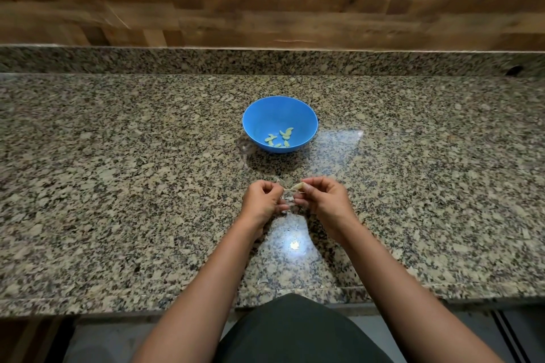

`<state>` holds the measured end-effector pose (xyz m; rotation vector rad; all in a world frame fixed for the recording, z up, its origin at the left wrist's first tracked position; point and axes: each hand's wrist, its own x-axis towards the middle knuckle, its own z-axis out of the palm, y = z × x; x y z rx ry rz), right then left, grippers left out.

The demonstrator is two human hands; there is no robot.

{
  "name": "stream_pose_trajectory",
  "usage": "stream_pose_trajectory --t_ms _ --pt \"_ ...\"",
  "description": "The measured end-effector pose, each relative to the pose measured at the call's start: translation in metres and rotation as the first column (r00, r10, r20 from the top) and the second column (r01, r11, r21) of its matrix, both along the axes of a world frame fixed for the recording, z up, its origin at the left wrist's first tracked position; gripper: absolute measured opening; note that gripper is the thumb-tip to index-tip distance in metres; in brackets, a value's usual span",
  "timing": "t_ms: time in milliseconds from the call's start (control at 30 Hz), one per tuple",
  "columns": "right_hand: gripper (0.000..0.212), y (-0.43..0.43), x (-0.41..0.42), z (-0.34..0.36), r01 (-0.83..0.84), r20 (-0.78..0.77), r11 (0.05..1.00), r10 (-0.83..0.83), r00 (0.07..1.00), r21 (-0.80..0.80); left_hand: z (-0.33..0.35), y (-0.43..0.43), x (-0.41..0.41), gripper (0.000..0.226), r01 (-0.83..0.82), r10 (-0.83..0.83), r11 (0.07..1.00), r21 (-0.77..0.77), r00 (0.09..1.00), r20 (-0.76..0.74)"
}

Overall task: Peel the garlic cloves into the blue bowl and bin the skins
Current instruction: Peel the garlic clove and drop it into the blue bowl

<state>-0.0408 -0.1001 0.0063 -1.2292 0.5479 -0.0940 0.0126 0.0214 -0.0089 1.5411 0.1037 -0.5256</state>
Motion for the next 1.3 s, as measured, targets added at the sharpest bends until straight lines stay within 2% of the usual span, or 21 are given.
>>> stream_pose_trajectory --t_ms 133,233,333,433,533,633,767,900,933,1033,1100,1200,1300 --pt "0.011 0.0 0.0 -0.004 -0.019 -0.018 0.999 0.018 1.0 -0.049 0.003 -0.002 -0.001 0.013 0.019 -0.023 0.995 -0.102 0.999 -0.044" --pt "0.011 0.0 0.0 -0.005 -0.026 -0.011 0.998 0.026 1.0 -0.061 0.004 -0.002 -0.004 0.007 0.067 -0.071 0.989 -0.135 0.997 -0.023" --pt "0.006 0.0 -0.001 -0.004 -0.052 -0.007 0.995 0.052 0.999 -0.09 0.002 -0.001 -0.004 0.007 0.048 -0.048 0.992 -0.115 0.999 0.0" --pt "0.008 -0.002 -0.002 0.0 -0.092 -0.015 0.984 0.091 0.996 -0.153 0.003 0.0 -0.003 0.009 0.038 -0.037 0.999 -0.011 0.996 0.078" --pt "0.003 -0.002 0.0 0.003 -0.052 0.006 0.995 0.053 0.999 -0.083 0.007 -0.002 -0.003 0.011 0.01 -0.008 1.0 -0.024 0.998 0.069" --pt "0.003 0.004 0.001 0.002 0.031 0.04 0.998 -0.029 0.999 -0.046 0.011 -0.01 -0.008 0.012 -0.079 0.075 0.99 -0.116 0.996 -0.037" --pt "0.004 0.008 0.004 -0.004 0.053 0.026 0.959 -0.047 0.999 -0.28 0.011 -0.018 -0.013 0.013 -0.203 0.183 0.971 -0.123 0.97 -0.158" --pt "0.013 0.009 0.007 -0.009 0.04 -0.017 0.857 -0.057 0.998 -0.514 0.01 -0.023 -0.017 0.014 -0.264 0.251 0.961 -0.081 0.957 -0.147" --pt "0.014 0.011 0.007 -0.009 0.054 -0.014 0.863 -0.071 0.997 -0.503 0.011 -0.025 -0.018 0.015 -0.276 0.265 0.958 -0.074 0.955 -0.136" --pt "0.01 0.016 0.008 -0.005 0.103 -0.011 0.942 -0.112 0.994 -0.319 0.014 -0.028 -0.017 0.018 -0.291 0.273 0.952 -0.099 0.948 -0.162" --pt "0.01 0.016 0.009 -0.005 0.111 -0.019 0.961 -0.12 0.993 -0.252 0.014 -0.029 -0.016 0.017 -0.297 0.274 0.948 -0.114 0.944 -0.183" --pt "0.014 0.017 0.01 -0.008 0.136 -0.016 0.957 -0.145 0.989 -0.255 0.014 -0.031 -0.016 0.017 -0.315 0.294 0.944 -0.098 0.938 -0.183" --pt "0.011 0.019 0.011 -0.011 0.132 -0.038 0.928 -0.155 0.987 -0.349 0.014 -0.034 -0.02 0.014 -0.303 0.289 0.951 -0.057 0.941 -0.176"
